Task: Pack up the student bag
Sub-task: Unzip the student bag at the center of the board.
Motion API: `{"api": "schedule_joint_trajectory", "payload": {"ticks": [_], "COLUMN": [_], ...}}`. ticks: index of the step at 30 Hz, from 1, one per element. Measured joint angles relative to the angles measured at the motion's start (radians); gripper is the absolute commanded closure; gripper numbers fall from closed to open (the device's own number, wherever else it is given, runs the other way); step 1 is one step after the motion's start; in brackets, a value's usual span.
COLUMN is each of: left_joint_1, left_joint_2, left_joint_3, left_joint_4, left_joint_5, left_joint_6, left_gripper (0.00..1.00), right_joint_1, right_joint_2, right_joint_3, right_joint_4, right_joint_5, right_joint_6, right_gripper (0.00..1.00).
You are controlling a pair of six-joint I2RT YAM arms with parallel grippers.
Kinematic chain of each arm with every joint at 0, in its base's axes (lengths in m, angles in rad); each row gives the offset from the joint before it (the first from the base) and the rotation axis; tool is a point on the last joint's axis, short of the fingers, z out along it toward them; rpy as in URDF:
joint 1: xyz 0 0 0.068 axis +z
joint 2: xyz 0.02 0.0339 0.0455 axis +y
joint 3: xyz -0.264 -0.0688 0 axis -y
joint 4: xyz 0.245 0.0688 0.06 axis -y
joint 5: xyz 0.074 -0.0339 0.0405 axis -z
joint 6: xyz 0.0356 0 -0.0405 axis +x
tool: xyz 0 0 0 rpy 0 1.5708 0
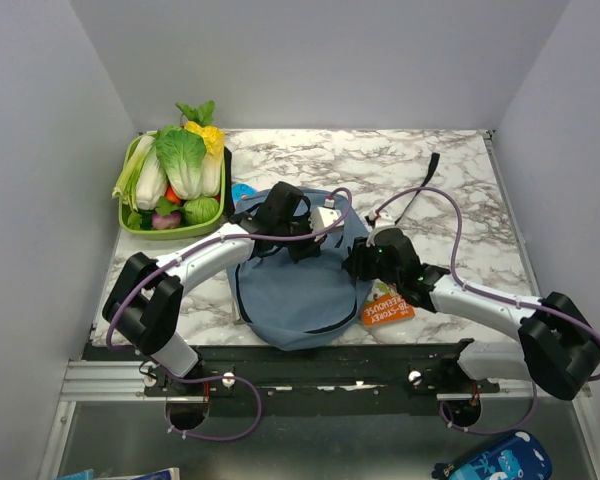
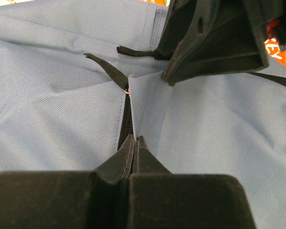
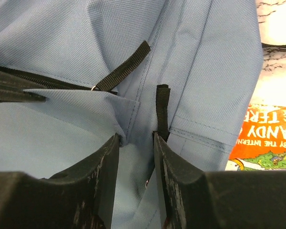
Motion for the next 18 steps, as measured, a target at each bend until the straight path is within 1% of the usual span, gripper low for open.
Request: {"api": "schedule_joint_trajectory", "payload": {"ticks": [2,3,6,9,14,18], "left_joint_1": [0.0,0.002,0.003,0.003,0.003,0.003], "left_joint_2": [0.0,0.0,0.0,0.0,0.0,0.0], "left_joint_3": [-0.001,-0.002,-0.011,-0.023,-0.027,-0.027], "left_joint_4": [0.003,0.003,0.007,0.014,0.014,0.015], "left_joint_5": [0.002,0.002,0.002,0.002,0.003,0.003], "left_joint_6": [0.0,0.001,0.006,0.008,0.007,0.007], "left_gripper": [1.0,1.0,1.0,1.0,1.0,1.0], "right_joint_1": [0.0,0.0,-0.006,-0.019,-0.031,-0.031], "right_joint_2": [-0.028,-0.05,-0.097,-0.115,-0.074,0.011], "right_joint_3": [-0.013,-0.022,-0.035,-0.041,-0.041,-0.01], "right_joint_4": [-0.001,-0.002,-0.01,-0.01,-0.016,-0.031], "right_joint_5": [0.001,0.004,0.013,0.016,0.015,0.006], "right_joint_6": [-0.014,-0.025,-0.045,-0.062,-0.081,-0.1], "right_gripper": [0.53,0.49,0.41,0.38,0.38,0.45]}}
